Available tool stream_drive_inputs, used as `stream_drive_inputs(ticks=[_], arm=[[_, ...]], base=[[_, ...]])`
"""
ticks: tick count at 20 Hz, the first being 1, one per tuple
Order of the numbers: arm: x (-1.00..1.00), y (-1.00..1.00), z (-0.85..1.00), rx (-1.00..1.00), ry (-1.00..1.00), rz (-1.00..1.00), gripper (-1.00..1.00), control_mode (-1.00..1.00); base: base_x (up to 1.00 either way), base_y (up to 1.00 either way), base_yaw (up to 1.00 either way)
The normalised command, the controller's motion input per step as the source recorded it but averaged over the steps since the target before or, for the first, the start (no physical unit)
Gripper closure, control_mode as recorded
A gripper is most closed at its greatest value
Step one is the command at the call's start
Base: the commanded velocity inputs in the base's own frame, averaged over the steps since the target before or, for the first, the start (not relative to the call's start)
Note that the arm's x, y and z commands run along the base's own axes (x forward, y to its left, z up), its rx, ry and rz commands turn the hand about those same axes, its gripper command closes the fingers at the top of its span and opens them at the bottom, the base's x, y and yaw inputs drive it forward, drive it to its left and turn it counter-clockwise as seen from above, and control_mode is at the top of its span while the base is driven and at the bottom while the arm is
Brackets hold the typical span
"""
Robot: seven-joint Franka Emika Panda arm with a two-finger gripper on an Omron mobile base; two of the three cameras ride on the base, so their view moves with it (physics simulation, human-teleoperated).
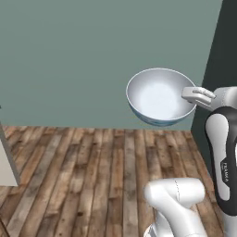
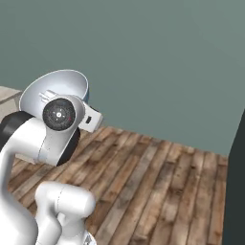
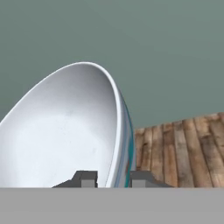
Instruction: Take the smaller bowl and place it next to the appetizer plate on the dining counter , and place the larger bowl next to the plate with cooked food.
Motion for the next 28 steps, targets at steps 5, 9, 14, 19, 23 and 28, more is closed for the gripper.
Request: stream_drive_inputs(ticks=[5, 9, 14, 19, 23, 28], arm=[[0.0, 0.0, 0.0, 0.0, 0.0, 0.0, 1.0, 1.0], [0.0, 0.0, 0.0, 0.0, 0.0, 0.0, 1.0, 1.0], [0.0, 0.0, 0.0, 0.0, 0.0, 0.0, 1.0, 1.0], [0.0, 0.0, 0.0, 0.0, 0.0, 0.0, 1.0, 1.0], [0.0, 0.0, 0.0, 0.0, 0.0, 0.0, 1.0, 1.0], [0.0, 0.0, 0.0, 0.0, 0.0, 0.0, 1.0, 1.0]], base=[[1.0, -0.01, 0.25], [1.0, 0.0, 0.3], [1.0, 0.0, 0.36], [1.0, 0.0, 0.44], [1.0, 0.0, 0.45], [1.0, 0.0, 0.44]])
